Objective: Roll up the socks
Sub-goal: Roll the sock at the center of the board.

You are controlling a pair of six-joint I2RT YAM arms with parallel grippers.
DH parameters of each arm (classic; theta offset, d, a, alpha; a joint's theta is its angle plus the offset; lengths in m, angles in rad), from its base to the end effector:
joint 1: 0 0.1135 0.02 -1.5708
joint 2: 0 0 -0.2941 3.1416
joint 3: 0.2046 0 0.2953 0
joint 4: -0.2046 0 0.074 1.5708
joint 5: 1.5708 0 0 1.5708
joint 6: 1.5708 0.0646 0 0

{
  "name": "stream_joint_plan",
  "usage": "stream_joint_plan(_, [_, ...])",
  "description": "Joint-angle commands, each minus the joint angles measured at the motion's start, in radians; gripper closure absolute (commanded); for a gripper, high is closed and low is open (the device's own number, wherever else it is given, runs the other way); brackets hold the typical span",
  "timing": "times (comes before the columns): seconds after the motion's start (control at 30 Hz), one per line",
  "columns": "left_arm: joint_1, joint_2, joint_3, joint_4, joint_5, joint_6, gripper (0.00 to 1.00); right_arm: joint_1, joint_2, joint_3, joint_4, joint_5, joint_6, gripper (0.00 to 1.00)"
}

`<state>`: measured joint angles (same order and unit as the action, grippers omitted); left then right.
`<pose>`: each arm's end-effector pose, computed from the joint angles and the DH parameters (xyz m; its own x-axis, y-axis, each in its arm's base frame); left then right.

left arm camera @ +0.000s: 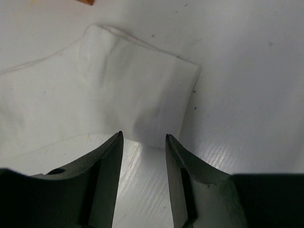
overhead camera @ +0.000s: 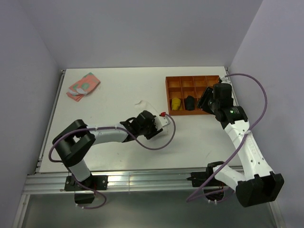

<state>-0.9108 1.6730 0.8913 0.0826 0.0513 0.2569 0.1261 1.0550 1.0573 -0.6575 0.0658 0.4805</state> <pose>0.2448 -0.3208 0.1558 -0.1750 0.6394 -0.7487 0.8866 0.4330 0.1626 0.2721 0.0302 0.3456 -0.5701 0.3926 -0.7217 0.2140 0.9191 0.3310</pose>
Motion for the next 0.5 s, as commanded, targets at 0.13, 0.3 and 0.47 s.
stream_joint_plan(0.13, [-0.085, 0.083, 0.046, 0.17, -0.091, -0.087, 0.53, 0.063, -0.098, -0.074, 0.019, 0.054, 0.029, 0.42])
stream_joint_plan(0.3, [-0.123, 0.102, 0.037, 0.215, -0.079, -0.081, 0.51, 0.079, -0.122, -0.124, 0.033, 0.065, 0.03, 0.42])
stream_joint_plan(0.47, [-0.123, 0.166, 0.064, 0.215, -0.045, -0.077, 0.53, 0.099, -0.131, -0.138, 0.035, 0.075, 0.027, 0.42])
